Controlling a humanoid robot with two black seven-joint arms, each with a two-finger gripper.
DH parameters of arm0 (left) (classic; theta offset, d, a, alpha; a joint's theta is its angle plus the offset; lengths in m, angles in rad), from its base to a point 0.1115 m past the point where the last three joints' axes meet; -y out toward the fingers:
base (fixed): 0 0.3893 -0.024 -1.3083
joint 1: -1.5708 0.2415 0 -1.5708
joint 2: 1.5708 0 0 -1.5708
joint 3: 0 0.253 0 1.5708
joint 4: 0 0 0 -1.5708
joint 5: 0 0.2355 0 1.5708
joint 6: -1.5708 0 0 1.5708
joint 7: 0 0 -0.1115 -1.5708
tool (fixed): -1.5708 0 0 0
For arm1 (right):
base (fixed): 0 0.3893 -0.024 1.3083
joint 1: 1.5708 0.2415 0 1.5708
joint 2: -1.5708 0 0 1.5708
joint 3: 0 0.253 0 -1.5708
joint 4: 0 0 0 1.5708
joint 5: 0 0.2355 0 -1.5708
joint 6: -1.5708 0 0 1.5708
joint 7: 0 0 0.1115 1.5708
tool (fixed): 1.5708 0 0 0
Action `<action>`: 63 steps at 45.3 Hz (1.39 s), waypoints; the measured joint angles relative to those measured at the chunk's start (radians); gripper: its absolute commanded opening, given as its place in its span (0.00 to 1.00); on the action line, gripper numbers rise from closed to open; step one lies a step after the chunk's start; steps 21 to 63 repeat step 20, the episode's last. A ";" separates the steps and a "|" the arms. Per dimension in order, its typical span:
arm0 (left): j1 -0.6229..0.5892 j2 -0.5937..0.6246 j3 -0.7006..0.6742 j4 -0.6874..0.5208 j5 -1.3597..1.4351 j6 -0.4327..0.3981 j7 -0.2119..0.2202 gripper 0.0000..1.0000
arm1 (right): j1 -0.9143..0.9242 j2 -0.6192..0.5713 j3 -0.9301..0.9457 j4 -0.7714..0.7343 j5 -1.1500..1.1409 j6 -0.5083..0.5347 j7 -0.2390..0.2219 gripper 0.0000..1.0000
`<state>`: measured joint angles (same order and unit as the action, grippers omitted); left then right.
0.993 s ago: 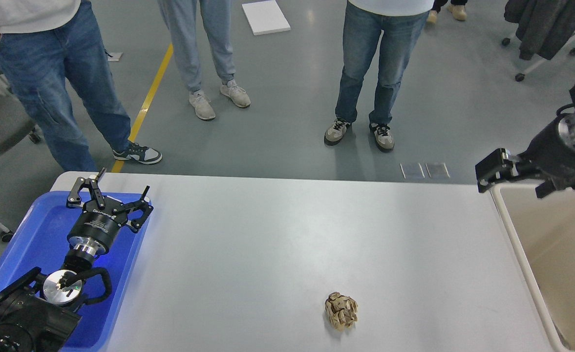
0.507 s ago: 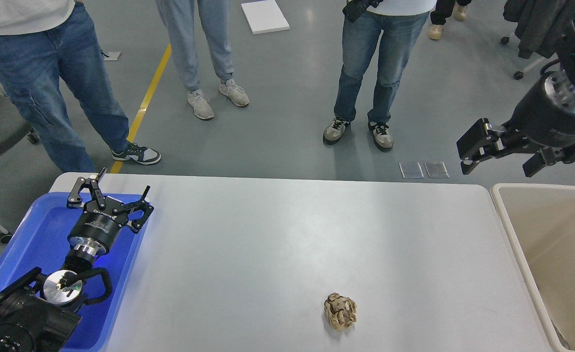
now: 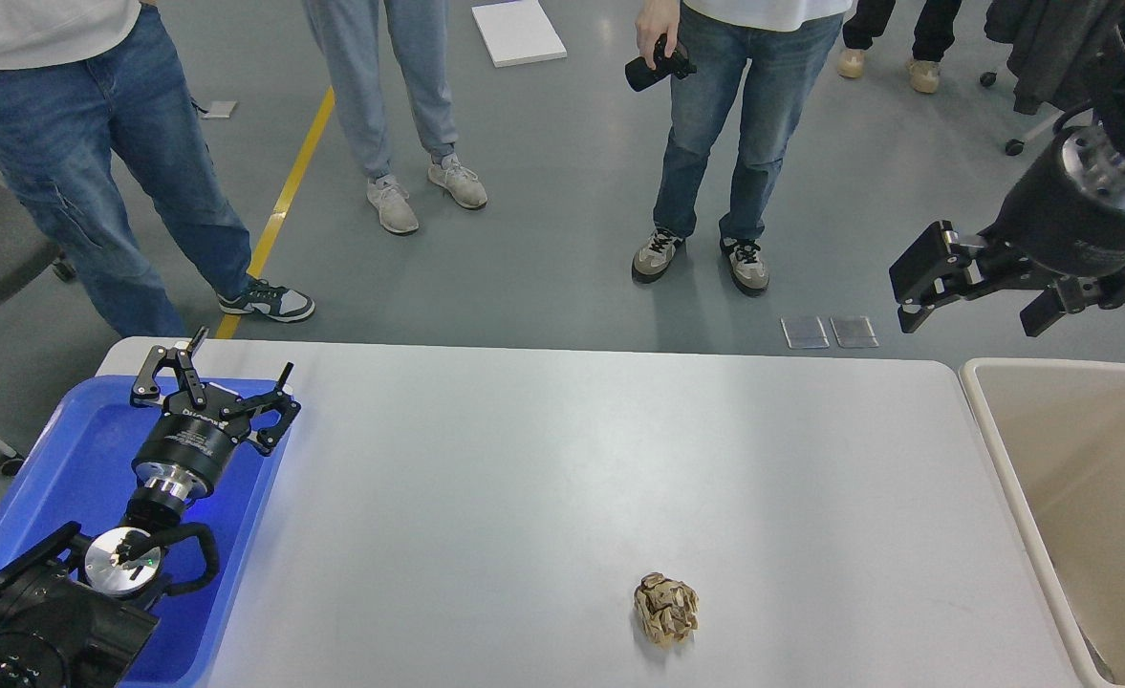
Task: Tidy desktop
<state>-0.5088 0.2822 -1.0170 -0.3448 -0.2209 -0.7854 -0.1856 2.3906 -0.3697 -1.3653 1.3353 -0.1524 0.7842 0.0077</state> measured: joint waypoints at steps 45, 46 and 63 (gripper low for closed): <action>0.000 0.000 0.000 0.000 0.000 0.000 0.000 1.00 | 0.005 -0.002 0.000 -0.001 0.006 0.001 0.000 1.00; 0.000 0.000 0.000 0.000 0.000 0.000 0.000 1.00 | 0.005 -0.002 0.000 -0.001 0.006 0.001 0.000 1.00; 0.000 0.000 0.000 0.000 0.000 0.000 0.000 1.00 | 0.005 -0.002 0.000 -0.001 0.006 0.001 0.000 1.00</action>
